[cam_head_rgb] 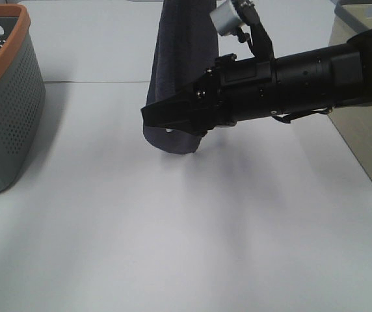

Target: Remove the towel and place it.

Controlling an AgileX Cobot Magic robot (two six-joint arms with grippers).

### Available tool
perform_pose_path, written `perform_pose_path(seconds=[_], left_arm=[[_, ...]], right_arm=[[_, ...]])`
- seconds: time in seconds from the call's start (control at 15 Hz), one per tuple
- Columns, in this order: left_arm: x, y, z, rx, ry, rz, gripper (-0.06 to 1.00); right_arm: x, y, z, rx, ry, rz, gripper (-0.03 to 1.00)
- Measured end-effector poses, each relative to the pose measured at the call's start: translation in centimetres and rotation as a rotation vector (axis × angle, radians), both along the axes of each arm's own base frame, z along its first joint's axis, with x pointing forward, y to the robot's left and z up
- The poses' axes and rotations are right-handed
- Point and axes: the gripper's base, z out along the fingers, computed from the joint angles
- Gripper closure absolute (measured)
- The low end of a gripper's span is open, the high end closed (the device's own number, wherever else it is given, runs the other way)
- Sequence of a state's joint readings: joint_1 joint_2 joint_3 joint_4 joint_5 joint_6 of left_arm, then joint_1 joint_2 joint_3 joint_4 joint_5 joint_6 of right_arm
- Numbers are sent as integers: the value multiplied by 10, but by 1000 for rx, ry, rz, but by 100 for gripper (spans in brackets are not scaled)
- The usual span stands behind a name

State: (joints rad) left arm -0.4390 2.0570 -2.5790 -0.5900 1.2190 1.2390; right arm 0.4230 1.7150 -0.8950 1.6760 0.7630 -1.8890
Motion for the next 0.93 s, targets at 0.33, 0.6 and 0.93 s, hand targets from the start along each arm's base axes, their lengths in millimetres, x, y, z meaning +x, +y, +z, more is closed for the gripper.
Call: perform_pose_path(seconds=[0.33, 0.6, 0.93], left_arm=[[0, 0, 0, 1, -1, 1, 94], [1, 0, -1, 2, 3, 3, 94], [1, 0, -1, -6, 17, 11, 94]], right_arm=[[5, 2, 0, -169, -157, -101, 36], [5, 2, 1, -172, -196, -89, 52], [7, 0, 0, -175, -165, -128, 92]])
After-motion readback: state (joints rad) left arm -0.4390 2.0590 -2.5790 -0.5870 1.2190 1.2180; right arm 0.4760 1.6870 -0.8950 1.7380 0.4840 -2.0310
